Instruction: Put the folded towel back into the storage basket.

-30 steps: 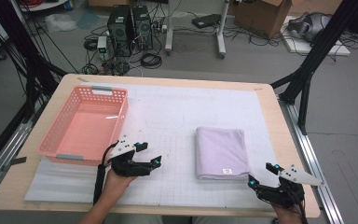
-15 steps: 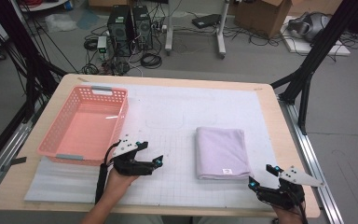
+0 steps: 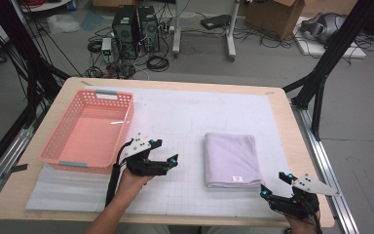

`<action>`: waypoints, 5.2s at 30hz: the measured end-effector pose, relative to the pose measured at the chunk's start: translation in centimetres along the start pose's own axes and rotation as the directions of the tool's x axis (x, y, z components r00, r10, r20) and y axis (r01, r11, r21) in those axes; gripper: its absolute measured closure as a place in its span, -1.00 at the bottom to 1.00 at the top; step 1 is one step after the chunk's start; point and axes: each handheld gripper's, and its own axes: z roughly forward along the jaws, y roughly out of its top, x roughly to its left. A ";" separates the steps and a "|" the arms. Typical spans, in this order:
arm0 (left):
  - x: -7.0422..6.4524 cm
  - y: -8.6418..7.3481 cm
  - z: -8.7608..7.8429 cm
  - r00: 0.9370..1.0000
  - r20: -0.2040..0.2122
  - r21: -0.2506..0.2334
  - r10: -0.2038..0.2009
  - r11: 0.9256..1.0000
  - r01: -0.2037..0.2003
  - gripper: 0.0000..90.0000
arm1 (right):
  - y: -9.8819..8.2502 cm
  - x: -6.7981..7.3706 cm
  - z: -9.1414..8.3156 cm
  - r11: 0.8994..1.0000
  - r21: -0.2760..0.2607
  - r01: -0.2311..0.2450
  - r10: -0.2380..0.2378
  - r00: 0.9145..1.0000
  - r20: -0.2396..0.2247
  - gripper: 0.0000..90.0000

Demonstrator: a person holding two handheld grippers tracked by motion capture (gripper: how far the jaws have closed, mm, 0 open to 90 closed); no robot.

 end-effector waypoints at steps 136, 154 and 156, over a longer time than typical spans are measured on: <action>-1.4 9.0 -0.1 0.947 0.317 0.058 0.045 0.996 -0.067 0.65 | 0.1 -0.2 0.4 1.000 0.011 -0.001 0.001 1.000 -0.009 -0.61; 0.1 10.4 -2.5 0.952 0.299 0.018 0.061 0.997 -0.070 0.65 | 0.1 -0.2 0.3 1.000 0.001 -0.005 0.005 1.000 -0.009 -0.61; 0.2 10.5 -2.7 0.953 0.297 0.016 0.063 0.997 -0.071 0.65 | 0.1 -0.2 0.4 1.000 0.002 -0.004 0.004 1.000 -0.009 -0.61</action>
